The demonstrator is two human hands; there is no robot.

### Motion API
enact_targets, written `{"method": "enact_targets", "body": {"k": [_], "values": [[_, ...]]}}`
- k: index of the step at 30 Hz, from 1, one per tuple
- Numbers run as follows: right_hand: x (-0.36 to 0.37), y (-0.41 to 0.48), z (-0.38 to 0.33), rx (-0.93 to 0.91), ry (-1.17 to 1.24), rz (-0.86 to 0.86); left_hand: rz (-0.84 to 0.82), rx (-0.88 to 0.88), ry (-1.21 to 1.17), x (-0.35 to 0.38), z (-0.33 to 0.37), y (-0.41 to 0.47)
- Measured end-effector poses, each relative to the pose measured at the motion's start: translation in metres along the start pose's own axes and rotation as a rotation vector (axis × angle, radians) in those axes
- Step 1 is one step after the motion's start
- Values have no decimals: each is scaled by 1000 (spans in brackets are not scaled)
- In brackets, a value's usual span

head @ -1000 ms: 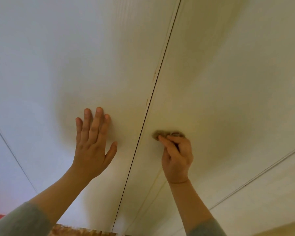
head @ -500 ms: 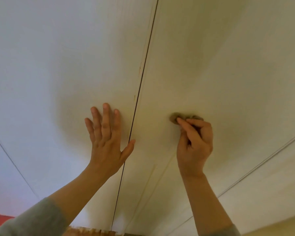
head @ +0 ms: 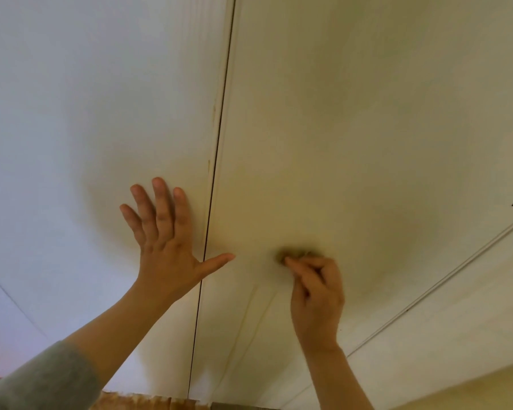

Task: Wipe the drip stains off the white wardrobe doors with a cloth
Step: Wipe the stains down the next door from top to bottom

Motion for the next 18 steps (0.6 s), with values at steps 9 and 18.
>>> {"method": "enact_targets", "body": {"k": [9, 18], "values": [[10, 13, 29, -58, -58, 241, -2, -17, 13, 5, 2, 2], [-15, -23, 32, 247, -20, 38, 8, -25, 35, 5, 3, 2]]}}
Point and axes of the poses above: each hand's wrist, its own y-axis towards the middle knuckle, its own x-axis out of the palm, z = x × y, the point moved 1 cm from there along y, towards the middle knuckle, and after that the axes turned 9 degrees about -y, right-handed, at the moved point
